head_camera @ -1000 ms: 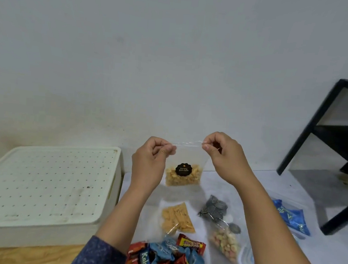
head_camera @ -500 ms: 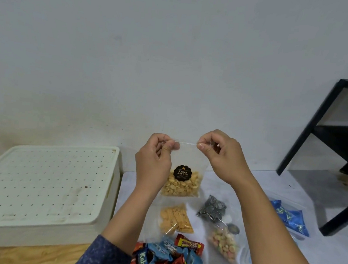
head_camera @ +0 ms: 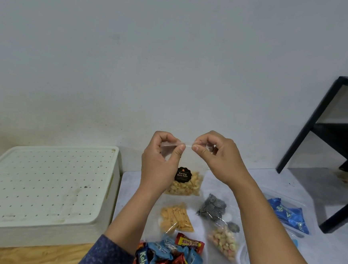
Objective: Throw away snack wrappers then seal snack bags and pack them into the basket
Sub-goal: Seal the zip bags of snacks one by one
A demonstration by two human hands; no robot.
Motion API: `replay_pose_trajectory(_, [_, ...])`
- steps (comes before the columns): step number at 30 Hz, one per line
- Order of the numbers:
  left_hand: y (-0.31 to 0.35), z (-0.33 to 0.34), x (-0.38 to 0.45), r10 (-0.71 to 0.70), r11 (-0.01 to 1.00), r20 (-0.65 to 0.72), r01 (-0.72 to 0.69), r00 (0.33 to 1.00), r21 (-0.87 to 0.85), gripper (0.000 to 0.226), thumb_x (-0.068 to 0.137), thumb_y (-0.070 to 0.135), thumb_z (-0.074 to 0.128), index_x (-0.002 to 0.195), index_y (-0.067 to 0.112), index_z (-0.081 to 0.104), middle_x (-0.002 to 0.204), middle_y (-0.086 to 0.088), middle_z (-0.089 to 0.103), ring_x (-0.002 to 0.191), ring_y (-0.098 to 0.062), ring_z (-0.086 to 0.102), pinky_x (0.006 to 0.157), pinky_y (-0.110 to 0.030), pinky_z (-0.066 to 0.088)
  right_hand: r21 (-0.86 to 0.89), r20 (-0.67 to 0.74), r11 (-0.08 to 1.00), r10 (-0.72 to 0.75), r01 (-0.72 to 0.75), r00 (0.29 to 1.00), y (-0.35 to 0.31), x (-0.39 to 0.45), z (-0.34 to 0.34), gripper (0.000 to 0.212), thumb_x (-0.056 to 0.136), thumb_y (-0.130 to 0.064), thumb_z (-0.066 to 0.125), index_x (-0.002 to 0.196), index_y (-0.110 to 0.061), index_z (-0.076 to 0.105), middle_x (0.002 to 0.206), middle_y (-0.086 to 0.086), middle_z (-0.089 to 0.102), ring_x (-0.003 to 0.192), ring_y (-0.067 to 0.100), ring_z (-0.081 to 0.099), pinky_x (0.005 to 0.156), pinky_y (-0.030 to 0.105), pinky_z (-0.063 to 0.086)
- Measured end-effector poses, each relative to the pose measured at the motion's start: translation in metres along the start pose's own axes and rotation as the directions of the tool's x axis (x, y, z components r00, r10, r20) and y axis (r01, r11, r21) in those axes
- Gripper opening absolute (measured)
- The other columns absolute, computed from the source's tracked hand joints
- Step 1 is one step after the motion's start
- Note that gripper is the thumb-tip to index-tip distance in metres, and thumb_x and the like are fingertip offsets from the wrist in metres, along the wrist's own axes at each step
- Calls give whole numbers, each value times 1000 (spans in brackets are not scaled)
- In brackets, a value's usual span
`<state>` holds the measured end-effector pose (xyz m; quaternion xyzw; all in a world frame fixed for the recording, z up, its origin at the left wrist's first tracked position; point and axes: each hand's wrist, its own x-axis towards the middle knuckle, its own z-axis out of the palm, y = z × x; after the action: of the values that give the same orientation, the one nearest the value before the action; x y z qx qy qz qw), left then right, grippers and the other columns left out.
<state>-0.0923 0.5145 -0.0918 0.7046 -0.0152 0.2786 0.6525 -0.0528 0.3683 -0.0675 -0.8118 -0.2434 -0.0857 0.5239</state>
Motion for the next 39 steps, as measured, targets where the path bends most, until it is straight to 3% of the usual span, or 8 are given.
replay_pose_trajectory(3, [0,-2,0,-12,1000,3,12,1000,-9,26,82,16,70,82,36,52,84,7,69,82,-3,68,75,-11,49,35,35,999,3,-4,999,-1,-1,-1,18,84,-21,68,74,-36,64,67,-28,56,62,-1,41,60,6,33])
replay_pose_trajectory(10, [1,-3,-4,-52,998,80,55,995,-38,21,81,18,72,82,31,55,86,5,74,87,-6,69,77,-12,50,49,39,999,-8,6,999,-5,-3,3,23,84,-17,68,71,-35,61,70,-14,57,64,0,47,62,7,35])
replay_pose_trajectory(17, [2,-8,-5,-36,996,5,36,999,87,32,84,16,67,82,37,42,81,8,72,79,1,67,70,-7,46,41,20,998,-58,57,998,-6,-8,14,22,82,-19,69,78,-39,61,72,-16,59,62,1,47,60,6,36])
replay_pose_trajectory(21, [6,-10,-9,-32,998,0,32,999,59,26,83,20,69,82,38,50,82,14,73,81,4,67,70,-3,44,58,-34,990,-126,128,991,-10,-10,16,29,81,-14,67,78,-42,62,81,-5,63,76,12,61,63,7,39])
replay_pose_trajectory(26, [11,-12,-11,-7,1000,-4,7,1000,21,20,81,12,70,76,29,60,91,18,70,80,4,66,73,-7,47,79,-77,986,-141,147,987,-13,-12,19,31,80,-12,67,74,-41,59,78,-12,60,75,4,60,65,14,45])
replay_pose_trajectory(30, [11,-18,-12,-8,999,-38,10,999,46,16,81,11,70,75,25,64,82,17,69,73,5,63,70,-8,48,34,-80,985,-168,171,983,-16,-14,22,30,79,-11,67,72,-38,59,75,-10,58,71,2,57,63,19,46])
replay_pose_trajectory(36, [11,-28,-10,46,990,-4,-45,999,136,12,84,11,66,78,22,66,76,13,68,70,7,60,66,-4,43,2,-85,994,-104,105,991,-21,-17,27,14,80,-9,71,83,-23,71,79,-8,63,73,-6,61,64,6,42])
replay_pose_trajectory(39, [12,-32,-10,70,982,16,-72,997,177,16,85,12,63,77,26,63,77,15,66,70,9,59,65,-3,41,-7,-97,997,-71,71,993,-26,-17,30,18,81,-12,71,86,-29,69,79,-15,62,71,-9,59,63,4,41])
